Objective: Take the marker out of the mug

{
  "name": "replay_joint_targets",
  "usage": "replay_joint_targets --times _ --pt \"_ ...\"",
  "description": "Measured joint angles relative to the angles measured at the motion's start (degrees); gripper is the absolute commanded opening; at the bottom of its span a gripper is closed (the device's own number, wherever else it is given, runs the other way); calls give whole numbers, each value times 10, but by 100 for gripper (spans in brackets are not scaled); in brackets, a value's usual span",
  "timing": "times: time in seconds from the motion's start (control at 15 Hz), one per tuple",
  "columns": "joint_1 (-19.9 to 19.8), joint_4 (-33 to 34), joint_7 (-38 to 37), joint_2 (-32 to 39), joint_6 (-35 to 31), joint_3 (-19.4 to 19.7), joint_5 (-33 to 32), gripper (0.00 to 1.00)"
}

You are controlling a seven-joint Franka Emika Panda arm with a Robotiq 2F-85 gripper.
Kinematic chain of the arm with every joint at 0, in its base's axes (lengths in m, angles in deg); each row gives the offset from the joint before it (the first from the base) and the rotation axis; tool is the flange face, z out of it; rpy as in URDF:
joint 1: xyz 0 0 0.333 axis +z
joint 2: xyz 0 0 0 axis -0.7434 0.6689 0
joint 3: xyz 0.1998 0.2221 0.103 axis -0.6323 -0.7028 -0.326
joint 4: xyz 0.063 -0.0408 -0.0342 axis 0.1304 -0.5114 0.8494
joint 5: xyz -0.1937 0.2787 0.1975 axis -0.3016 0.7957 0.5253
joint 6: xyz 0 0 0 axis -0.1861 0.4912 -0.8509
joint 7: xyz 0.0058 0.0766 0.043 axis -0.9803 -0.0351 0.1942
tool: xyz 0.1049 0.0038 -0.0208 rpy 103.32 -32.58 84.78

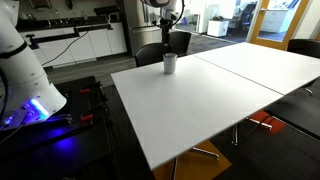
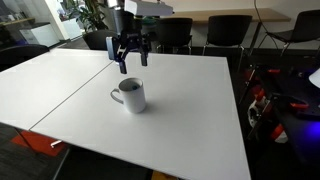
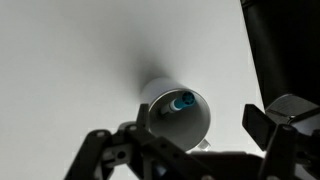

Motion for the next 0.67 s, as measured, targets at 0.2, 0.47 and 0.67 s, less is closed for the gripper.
replay_joint_targets --times 0.2,0.47,0.67 --pt "0 8 0 17 0 0 2 75" --pt "1 11 -1 28 0 4 2 69" --pt "4 15 -10 30 0 12 1 64"
